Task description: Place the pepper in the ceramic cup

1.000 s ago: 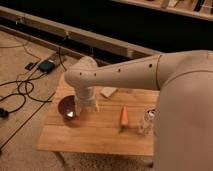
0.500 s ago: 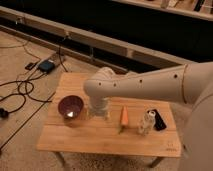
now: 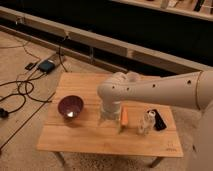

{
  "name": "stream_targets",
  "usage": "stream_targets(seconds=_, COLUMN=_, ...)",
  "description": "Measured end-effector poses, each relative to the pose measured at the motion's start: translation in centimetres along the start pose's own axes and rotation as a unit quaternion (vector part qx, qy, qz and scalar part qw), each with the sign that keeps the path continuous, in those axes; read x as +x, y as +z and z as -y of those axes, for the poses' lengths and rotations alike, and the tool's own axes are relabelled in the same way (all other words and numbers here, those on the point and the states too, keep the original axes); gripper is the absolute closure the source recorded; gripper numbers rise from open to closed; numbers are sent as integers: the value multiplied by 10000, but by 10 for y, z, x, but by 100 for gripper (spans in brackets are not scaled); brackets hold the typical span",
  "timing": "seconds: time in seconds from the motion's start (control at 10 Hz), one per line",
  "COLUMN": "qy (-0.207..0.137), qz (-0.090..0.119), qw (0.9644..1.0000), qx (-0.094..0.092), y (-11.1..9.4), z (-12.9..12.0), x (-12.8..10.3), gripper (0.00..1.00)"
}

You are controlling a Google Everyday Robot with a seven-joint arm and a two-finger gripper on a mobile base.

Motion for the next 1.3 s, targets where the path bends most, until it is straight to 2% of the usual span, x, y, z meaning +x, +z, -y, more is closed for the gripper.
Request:
stream_targets(seconds=0.3, qy=-24, qz=-46, qw=10000, qx=84, y=3, z=13, x=-31, gripper=35)
stream_targets(seconds=0.6, qy=99, qz=-110, qw=9998, qx=114, y=12, z=29, x=-51, gripper=35)
stream_targets(seconds=1.3, qy=149, qz=-335, qw=9987, qx=362, y=62, z=51, x=-51, gripper=35)
